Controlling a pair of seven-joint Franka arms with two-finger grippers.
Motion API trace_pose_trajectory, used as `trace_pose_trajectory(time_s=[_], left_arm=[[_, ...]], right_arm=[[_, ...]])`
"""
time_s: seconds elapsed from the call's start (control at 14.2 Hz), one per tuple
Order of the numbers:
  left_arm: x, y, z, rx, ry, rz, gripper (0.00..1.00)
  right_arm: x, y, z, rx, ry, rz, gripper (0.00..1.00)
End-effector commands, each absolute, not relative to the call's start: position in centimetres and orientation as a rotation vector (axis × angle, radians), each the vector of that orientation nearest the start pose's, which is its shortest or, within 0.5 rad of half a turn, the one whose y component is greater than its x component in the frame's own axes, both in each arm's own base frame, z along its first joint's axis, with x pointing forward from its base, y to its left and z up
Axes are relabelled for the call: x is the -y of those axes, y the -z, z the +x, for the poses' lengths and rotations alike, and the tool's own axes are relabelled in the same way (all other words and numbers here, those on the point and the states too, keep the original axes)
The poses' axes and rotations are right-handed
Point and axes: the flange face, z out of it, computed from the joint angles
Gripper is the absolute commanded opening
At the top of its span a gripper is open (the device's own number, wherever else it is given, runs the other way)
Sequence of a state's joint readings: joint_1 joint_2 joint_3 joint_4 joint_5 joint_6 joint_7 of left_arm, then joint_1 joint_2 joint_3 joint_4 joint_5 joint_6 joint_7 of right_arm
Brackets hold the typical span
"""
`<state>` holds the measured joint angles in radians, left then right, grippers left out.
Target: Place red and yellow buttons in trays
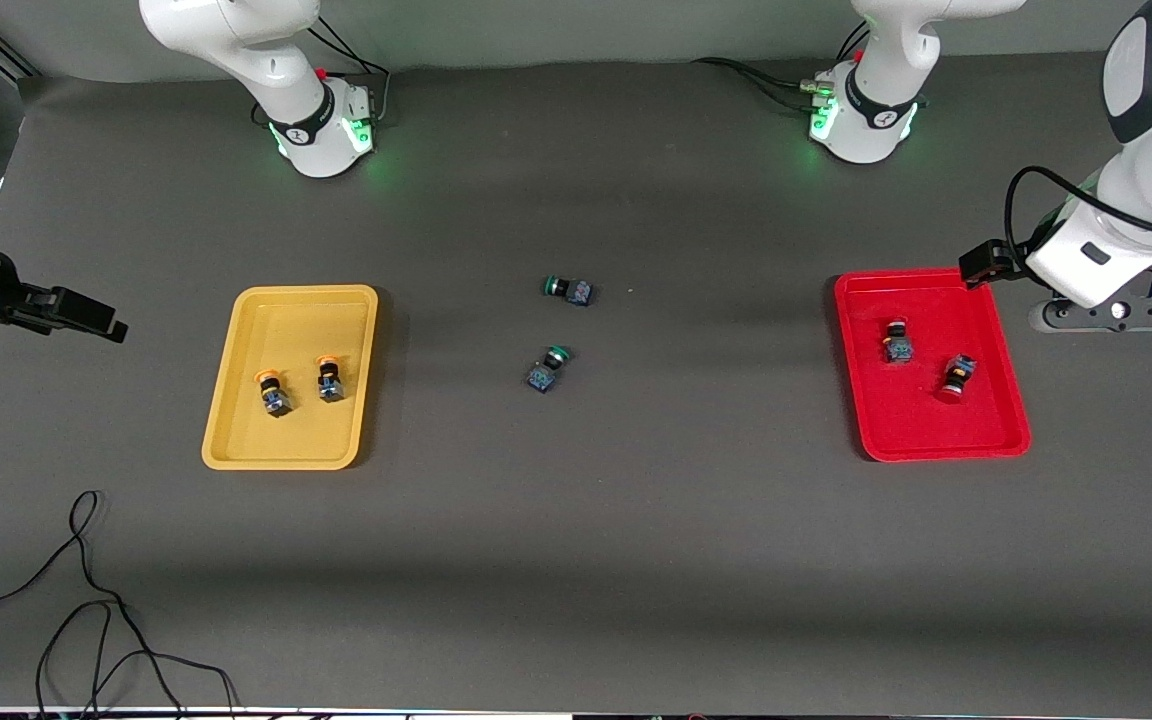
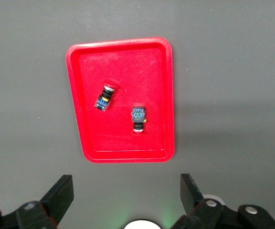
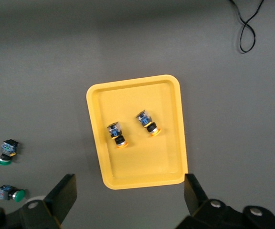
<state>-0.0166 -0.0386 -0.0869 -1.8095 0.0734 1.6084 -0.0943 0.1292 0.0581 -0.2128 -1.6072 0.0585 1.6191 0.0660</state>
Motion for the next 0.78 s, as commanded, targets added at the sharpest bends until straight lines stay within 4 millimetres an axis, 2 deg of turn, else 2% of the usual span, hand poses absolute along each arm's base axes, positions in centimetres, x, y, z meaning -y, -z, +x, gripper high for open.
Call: trace_pose_trajectory(time_s=[0.0, 0.71], left_arm=[[4.96, -54.34, 53.07, -0.048, -0.251, -3.052, 0.99], [5.56, -54.54, 53.11, -0.067, -0.243, -3.053, 0.99]], right_arm=[[5.13, -58.35, 56.38, -0.171, -0.036, -3.109, 1.00], [4.98, -58.55, 56.31, -0.157, -0.045, -3.139, 1.00]])
